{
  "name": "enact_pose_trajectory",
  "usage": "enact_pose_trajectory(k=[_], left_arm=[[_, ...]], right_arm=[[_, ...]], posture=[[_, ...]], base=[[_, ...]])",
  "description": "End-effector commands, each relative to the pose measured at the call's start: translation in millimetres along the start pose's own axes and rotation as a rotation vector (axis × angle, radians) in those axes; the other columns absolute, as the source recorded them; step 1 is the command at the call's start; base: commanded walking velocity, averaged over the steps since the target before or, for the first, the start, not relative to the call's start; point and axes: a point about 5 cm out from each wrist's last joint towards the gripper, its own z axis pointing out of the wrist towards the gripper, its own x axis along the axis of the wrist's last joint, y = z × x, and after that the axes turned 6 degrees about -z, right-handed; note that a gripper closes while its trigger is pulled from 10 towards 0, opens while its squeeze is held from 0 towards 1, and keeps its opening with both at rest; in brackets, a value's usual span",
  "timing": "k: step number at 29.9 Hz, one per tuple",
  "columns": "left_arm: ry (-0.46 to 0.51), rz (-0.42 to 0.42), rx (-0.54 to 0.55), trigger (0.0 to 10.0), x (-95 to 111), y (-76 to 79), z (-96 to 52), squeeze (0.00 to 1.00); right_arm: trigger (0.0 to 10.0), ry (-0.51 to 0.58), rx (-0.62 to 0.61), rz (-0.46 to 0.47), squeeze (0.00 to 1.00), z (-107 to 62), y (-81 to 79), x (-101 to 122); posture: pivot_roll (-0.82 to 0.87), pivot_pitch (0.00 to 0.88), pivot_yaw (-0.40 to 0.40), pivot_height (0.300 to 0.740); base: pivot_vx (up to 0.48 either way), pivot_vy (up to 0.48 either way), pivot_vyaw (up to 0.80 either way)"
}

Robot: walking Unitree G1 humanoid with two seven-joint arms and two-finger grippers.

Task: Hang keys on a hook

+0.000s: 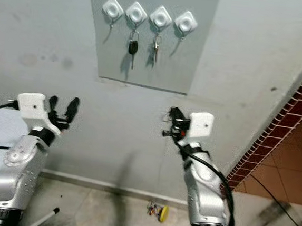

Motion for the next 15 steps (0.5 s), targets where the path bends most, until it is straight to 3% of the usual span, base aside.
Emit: enact_pose_trajectory(k=[1, 12, 15], left_arm=[[0.001, -0.005, -0.029, 10.0, 0.9, 8.4, 2.6, 0.0], [0.001, -0.007, -0.029, 10.0, 1.0, 8.3, 2.6, 0.0], [0.041, 0.039, -0.114, 10.0, 3.9, 24.0, 0.1, 0.0]], right_arm=[[10.0, 0.021, -0.028, -0.018, 0.0, -0.8, 9.0, 6.0], [10.0, 0.022, -0.028, -0.019, 0.0, -0.7, 8.7, 6.1], [10.0, 0.023, -0.009, -0.029, 0.0, 0.2, 7.8, 6.2]], posture=[[-0.09, 0.042, -0.013, 0.74], [-0.09, 0.042, -0.013, 0.74], [-0.09, 0.032, -0.025, 0.74]], base=[[0.48, 0.0, 0.0], [0.48, 0.0, 0.0], [0.0, 0.0, 0.0]])
